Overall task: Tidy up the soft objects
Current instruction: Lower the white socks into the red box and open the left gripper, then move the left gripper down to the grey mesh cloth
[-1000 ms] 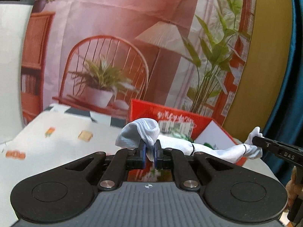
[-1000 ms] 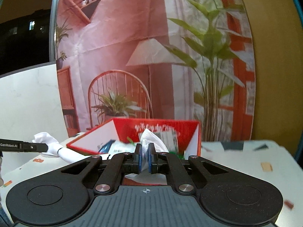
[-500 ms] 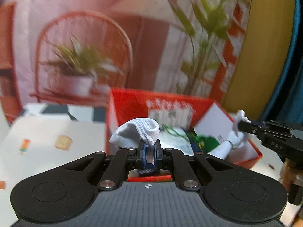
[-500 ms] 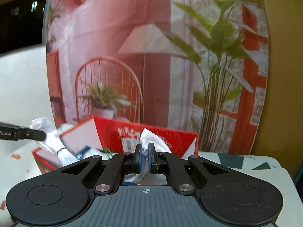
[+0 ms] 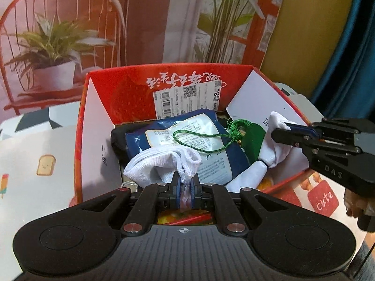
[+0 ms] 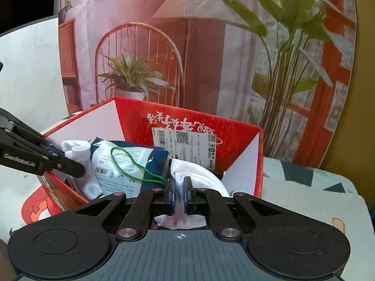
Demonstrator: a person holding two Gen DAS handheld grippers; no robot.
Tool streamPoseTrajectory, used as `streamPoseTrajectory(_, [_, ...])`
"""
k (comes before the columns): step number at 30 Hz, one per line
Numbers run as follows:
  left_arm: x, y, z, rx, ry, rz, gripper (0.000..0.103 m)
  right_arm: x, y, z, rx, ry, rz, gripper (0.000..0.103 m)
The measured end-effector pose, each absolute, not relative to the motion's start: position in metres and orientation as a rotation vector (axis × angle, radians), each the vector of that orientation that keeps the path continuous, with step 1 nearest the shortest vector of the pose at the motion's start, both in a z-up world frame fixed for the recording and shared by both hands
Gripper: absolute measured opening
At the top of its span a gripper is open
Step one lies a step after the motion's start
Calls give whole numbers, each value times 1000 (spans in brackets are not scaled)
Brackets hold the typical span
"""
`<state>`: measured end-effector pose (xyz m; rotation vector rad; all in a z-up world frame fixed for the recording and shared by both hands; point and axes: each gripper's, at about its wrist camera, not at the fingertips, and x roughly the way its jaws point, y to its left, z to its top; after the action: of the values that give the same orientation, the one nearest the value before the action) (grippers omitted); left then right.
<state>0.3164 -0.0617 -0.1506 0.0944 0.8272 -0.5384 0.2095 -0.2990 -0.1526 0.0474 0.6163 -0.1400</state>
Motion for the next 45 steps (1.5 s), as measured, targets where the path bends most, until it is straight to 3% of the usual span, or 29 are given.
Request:
streamPoseTrajectory(3, [315,-60,-149,87,819,-542,12,208,-298,-151,47,622,-139,9])
streamPoseTrajectory(4, [313,-60,-147,89,811,-549,18,207,-297,-149,46,621,-143,13])
streamPoseTrajectory(6, [308,-61,-141,86,779,-559,39,204,-298,-147,55,608,-145,20])
streamPoseTrajectory(7, [305,-60,-138,83,759,-557,55,201,-297,-145,60,597,-148,22])
streamPoseTrajectory(8, [300,-56,-134,77,732,-553,63,198,-297,-143,64,588,-152,25])
streamPoseTrajectory(9, [295,-54,-130,72,711,-552,64,193,-296,-140,72,571,-160,28])
streamPoseTrajectory(11, [286,-48,-123,68,673,-544,68,185,-295,-135,88,536,-177,58])
streamPoseTrajectory(15, [255,-37,-111,81,597,-514,81,165,-289,-127,131,483,-167,69])
streamPoseTrajectory(20, [216,-21,-121,71,574,-486,88,137,-268,-127,145,419,-170,102])
streamPoseTrajectory(28, [178,-5,-178,25,686,-448,89,90,-243,-158,223,451,-212,102])
streamPoseTrajectory(37, [172,-6,-222,8,732,-411,94,39,-232,-210,310,618,-301,102])
streamPoseTrajectory(42, [167,-6,-232,7,727,-376,92,31,-229,-227,322,666,-344,88])
streamPoseTrajectory(45, [163,-4,-241,-29,758,-385,77,32,-233,-233,340,692,-367,81])
